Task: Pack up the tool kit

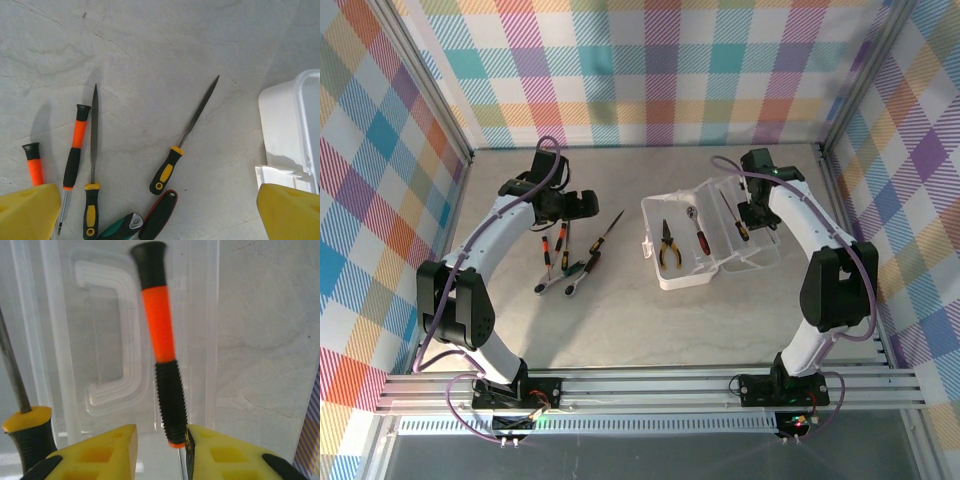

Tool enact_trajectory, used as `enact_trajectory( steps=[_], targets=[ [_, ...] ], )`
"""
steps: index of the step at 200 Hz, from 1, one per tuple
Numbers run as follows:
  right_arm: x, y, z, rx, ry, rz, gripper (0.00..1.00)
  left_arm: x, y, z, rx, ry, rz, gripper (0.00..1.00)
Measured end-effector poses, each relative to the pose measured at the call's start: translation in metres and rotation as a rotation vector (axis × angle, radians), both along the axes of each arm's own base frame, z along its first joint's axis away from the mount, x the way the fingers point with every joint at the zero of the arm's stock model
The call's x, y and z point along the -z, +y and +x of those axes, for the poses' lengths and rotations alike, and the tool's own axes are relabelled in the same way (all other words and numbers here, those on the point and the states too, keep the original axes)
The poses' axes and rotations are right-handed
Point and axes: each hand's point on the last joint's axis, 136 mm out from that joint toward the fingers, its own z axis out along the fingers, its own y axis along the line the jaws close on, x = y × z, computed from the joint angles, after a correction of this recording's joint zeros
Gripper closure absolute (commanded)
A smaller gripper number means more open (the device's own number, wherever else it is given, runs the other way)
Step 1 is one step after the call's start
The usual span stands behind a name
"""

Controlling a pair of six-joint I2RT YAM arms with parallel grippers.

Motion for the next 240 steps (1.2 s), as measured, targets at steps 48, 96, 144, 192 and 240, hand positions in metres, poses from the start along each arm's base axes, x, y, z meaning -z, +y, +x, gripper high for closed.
enact_trajectory(
  steps=[48,96,144,192,240],
  targets=[
    [-0.010,0.002,-0.001,-0.003,-0.024,0.018,0.44,0.010,0.008,-0.005,-0.013,0.029,0.046,0.01],
    [-0.051,0.011,-0.009,-0.024,-0.132,0.097,0.01,0.033,0.016,-0.011,-0.018,0.086,0.099,0.00],
    [-0.082,0.034,-0.014,-0.086,-0.227,0.242,0.01,0.064,0.019,-0.022,-0.010,0.168,0.124,0.00],
    [-0.071,0.054,-0.021,-0.120,-0.196,0.342,0.01,0.139,0.034,-0.090,-0.089,0.378,0.126,0.00],
    [-0.071,0.062,-0.020,-0.140,-0.202,0.371,0.01,0.133,0.046,-0.117,-0.200,0.359,0.106,0.00]
  ],
)
